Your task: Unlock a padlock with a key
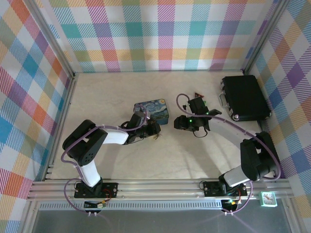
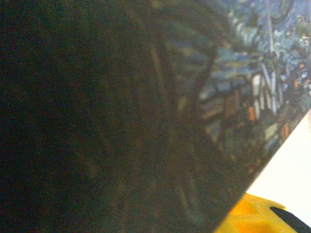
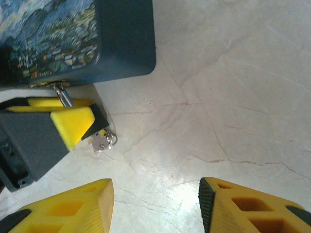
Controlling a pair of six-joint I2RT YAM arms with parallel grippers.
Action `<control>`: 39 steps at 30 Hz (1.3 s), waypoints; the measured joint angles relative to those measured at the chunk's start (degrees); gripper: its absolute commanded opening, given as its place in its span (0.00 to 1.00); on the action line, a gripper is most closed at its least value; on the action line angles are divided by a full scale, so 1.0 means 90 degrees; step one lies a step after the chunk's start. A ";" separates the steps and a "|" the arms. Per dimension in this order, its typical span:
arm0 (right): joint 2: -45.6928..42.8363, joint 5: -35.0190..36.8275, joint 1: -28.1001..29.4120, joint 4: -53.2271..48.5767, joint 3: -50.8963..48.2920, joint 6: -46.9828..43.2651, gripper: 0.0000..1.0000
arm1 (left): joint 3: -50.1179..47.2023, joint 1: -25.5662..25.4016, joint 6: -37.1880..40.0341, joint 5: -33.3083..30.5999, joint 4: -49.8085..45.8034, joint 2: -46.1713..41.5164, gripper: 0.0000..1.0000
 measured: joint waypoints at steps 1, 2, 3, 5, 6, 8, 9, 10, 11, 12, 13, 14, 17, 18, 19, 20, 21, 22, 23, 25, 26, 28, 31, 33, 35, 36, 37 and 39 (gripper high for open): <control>-0.0053 0.0066 0.0044 0.0027 -0.0019 -0.0063 0.51 | 0.0044 0.0000 -0.0005 -0.0002 -0.0068 0.0000 0.51; -0.0085 0.0114 0.0087 0.0044 -0.0022 -0.0102 0.51 | 0.0070 0.0002 -0.0029 0.0002 -0.0114 -0.0002 0.53; -0.0109 0.0168 0.0153 0.0075 -0.0022 -0.0153 0.51 | 0.0087 0.0002 -0.0056 0.0005 -0.0129 -0.0002 0.62; -0.0119 0.0257 0.0299 0.0131 -0.0019 -0.0284 0.52 | 0.0097 0.0007 -0.0129 -0.0022 -0.0151 -0.0100 0.68; -0.0119 0.0301 0.0355 0.0136 -0.0019 -0.0330 0.52 | 0.0073 0.0019 -0.0175 -0.0032 -0.0192 -0.0153 0.71; -0.0117 0.0355 0.0525 0.0143 -0.0019 -0.0444 0.52 | -0.0046 0.0070 -0.0260 -0.0092 -0.0287 -0.0342 0.77; -0.0107 0.0367 0.0600 0.0151 -0.0017 -0.0474 0.53 | -0.0121 0.0095 -0.0311 -0.0121 -0.0345 -0.0464 0.78; -0.0078 0.0367 0.0690 0.0172 -0.0017 -0.0522 0.53 | -0.0238 0.0138 -0.0359 -0.0175 -0.0430 -0.0656 0.78; -0.0019 0.0367 0.0772 0.0199 -0.0002 -0.0563 0.53 | -0.0362 0.0202 -0.0393 -0.0216 -0.0537 -0.0872 0.79; 0.0058 0.0362 0.0848 0.0226 0.0024 -0.0607 0.53 | -0.0449 0.0260 -0.0410 -0.0233 -0.0636 -0.1049 0.80; 0.0170 0.0367 0.0933 0.0257 0.0070 -0.0653 0.52 | -0.0549 0.0338 -0.0444 -0.0279 -0.0789 -0.1285 0.81; 0.0321 0.0369 0.1025 0.0287 0.0143 -0.0716 0.52 | -0.0610 0.0413 -0.0471 -0.0325 -0.0940 -0.1496 0.81; 0.0804 0.0384 0.1319 0.0284 0.0469 -0.0925 0.52 | -0.0753 0.0699 -0.0527 -0.0440 -0.1389 -0.2178 0.83; 0.0959 0.0393 0.1418 0.0287 0.0590 -0.0993 0.52 | -0.0777 0.0814 -0.0539 -0.0469 -0.1530 -0.2392 0.83; 0.1137 0.0398 0.1530 0.0287 0.0743 -0.1088 0.52 | -0.0799 0.0945 -0.0542 -0.0503 -0.1666 -0.2606 0.83; 0.1297 0.0430 0.1625 0.0282 0.0882 -0.1161 0.51 | -0.0811 0.1115 -0.0539 -0.0517 -0.1807 -0.2817 0.83; 0.1430 0.0452 0.1693 0.0282 0.1001 -0.1241 0.51 | -0.0811 0.1263 -0.0539 -0.0534 -0.1914 -0.2960 0.84; 0.1579 0.0500 0.1763 0.0279 0.1141 -0.1319 0.51 | -0.0811 0.1435 -0.0537 -0.0554 -0.2006 -0.3099 0.84; 0.1722 0.0546 0.1834 0.0277 0.1265 -0.1416 0.51 | -0.0811 0.1598 -0.0539 -0.0559 -0.2089 -0.3198 0.84; 0.1945 0.0680 0.1957 0.0265 0.1469 -0.1583 0.51 | -0.0811 0.1872 -0.0539 -0.0559 -0.2217 -0.3313 0.84; 0.2042 0.0748 0.2004 0.0260 0.1542 -0.1659 0.51 | -0.0811 0.1989 -0.0539 -0.0556 -0.2266 -0.3330 0.84; 0.2229 0.0952 0.2084 0.0257 0.1654 -0.1804 0.51 | -0.0814 0.2130 -0.0549 -0.0556 -0.2331 -0.3327 0.84; 0.2455 0.1324 0.2147 0.0233 0.1753 -0.1994 0.50 | -0.0814 0.2164 -0.0617 -0.0474 -0.2300 -0.3327 0.83; 0.2557 0.1491 0.2152 0.0231 0.1763 -0.2108 0.47 | -0.0816 0.2164 -0.0668 -0.0369 -0.2259 -0.3320 0.83; 0.2630 0.1588 0.2149 0.0231 0.1763 -0.2205 0.47 | -0.0823 0.2164 -0.0702 -0.0296 -0.2203 -0.3303 0.83; 0.2647 0.1615 0.2149 0.0240 0.1756 -0.2249 0.45 | -0.0835 0.2164 -0.0704 -0.0272 -0.2178 -0.3300 0.83; 0.2650 0.1632 0.2149 0.0265 0.1736 -0.2278 0.42 | -0.0850 0.2164 -0.0704 -0.0265 -0.2147 -0.3303 0.83; 0.2647 0.1632 0.2149 0.0364 0.1659 -0.2373 0.38 | -0.0852 0.2164 -0.0707 -0.0250 -0.2140 -0.3303 0.83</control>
